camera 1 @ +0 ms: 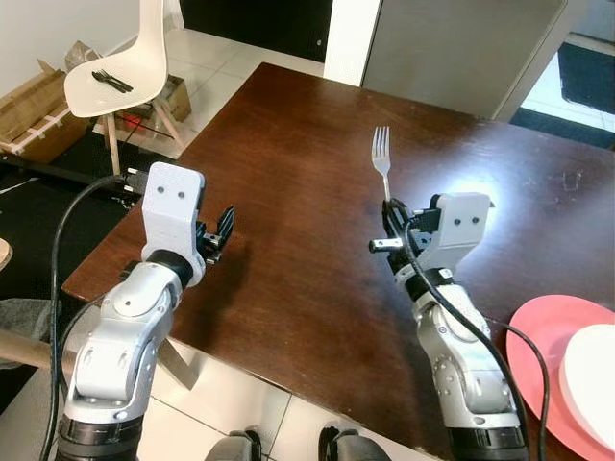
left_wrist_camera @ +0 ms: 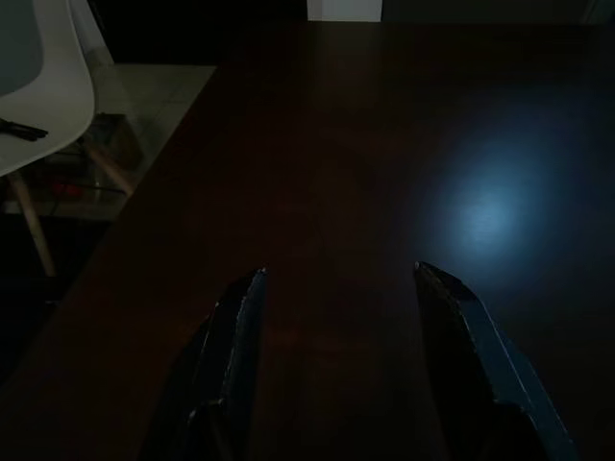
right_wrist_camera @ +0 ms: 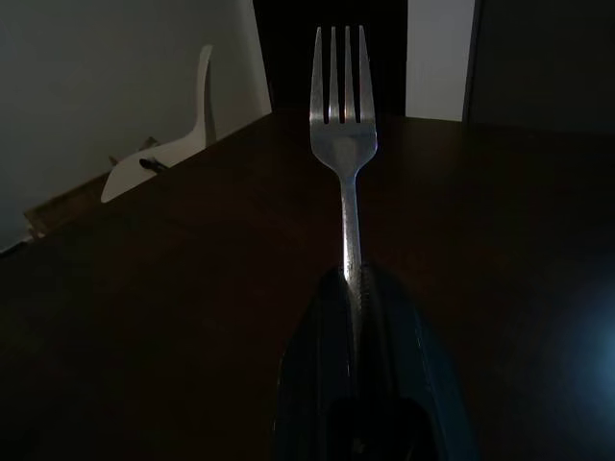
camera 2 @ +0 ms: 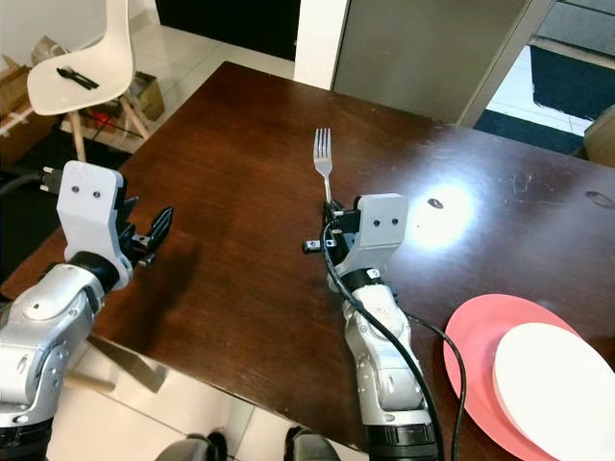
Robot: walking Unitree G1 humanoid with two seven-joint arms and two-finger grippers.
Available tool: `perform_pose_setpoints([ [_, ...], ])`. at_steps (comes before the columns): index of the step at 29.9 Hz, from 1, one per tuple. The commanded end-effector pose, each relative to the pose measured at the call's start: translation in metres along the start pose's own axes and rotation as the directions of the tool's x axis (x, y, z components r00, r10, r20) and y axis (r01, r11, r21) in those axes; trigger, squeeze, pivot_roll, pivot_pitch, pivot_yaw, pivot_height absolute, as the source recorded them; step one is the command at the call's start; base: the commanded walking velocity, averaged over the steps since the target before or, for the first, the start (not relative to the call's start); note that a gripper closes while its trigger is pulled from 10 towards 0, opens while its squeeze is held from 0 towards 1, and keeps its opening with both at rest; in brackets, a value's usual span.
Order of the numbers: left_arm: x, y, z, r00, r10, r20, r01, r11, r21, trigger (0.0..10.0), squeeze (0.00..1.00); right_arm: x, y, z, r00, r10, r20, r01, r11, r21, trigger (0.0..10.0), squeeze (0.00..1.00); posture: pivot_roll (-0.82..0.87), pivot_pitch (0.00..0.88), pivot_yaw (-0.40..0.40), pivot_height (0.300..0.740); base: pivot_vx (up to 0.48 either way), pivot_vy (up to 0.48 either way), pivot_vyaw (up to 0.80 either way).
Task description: Setting the table
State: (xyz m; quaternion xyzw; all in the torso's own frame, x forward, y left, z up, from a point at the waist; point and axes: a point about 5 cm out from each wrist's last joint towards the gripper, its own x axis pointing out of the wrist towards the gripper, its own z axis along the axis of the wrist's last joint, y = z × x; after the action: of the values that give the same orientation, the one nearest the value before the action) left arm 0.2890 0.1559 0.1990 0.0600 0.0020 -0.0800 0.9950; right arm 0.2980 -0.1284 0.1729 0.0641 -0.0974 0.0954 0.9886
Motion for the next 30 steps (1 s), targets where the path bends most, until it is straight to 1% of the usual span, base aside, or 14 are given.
perform_pose_setpoints([
  [1, -0.0018, -0.0012, -0.0023, 1.0, 0.0, -0.001, 0.0, 1.0, -0.005, 10.0, 0.0, 0.0007, -0.0021, 0.0, 1.0, -0.005, 0.005, 0.005, 1.0, -0.003, 10.0, 0.0, -0.01, 0.05, 0.028, 0.74, -0.266, 0.0, 0.0],
  [23, -0.0014, 0.0, -0.0016, 1.0, 0.002, 0.004, -0.002, 1.0, 0.005, 10.0, 0.0, 0.0046, -0.0009, -0.0015, 1.0, -0.002, 0.006, 0.002, 1.0, 0.003, 10.0, 0.0, -0.01, 0.048, 0.029, 0.74, -0.313, 0.0, 0.0],
  [27, -0.0012, 0.0, -0.0014, 1.0, 0.001, 0.004, -0.001, 1.0, 0.006, 10.0, 0.0, 0.005, -0.0002, -0.0009, 1.0, 0.0, 0.008, -0.001, 0.999, 0.05, 10.0, 0.0, 0.0, 0.046, 0.031, 0.74, -0.314, 0.0, 0.0],
  [30, -0.0009, -0.0002, -0.0012, 1.0, -0.001, 0.005, 0.001, 1.0, 0.007, 10.0, 0.0, 0.0051, 0.0005, -0.0005, 1.0, 0.008, 0.01, -0.008, 0.998, 0.056, 10.0, 0.0, 0.0, 0.044, 0.032, 0.74, -0.312, 0.0, 0.0],
])
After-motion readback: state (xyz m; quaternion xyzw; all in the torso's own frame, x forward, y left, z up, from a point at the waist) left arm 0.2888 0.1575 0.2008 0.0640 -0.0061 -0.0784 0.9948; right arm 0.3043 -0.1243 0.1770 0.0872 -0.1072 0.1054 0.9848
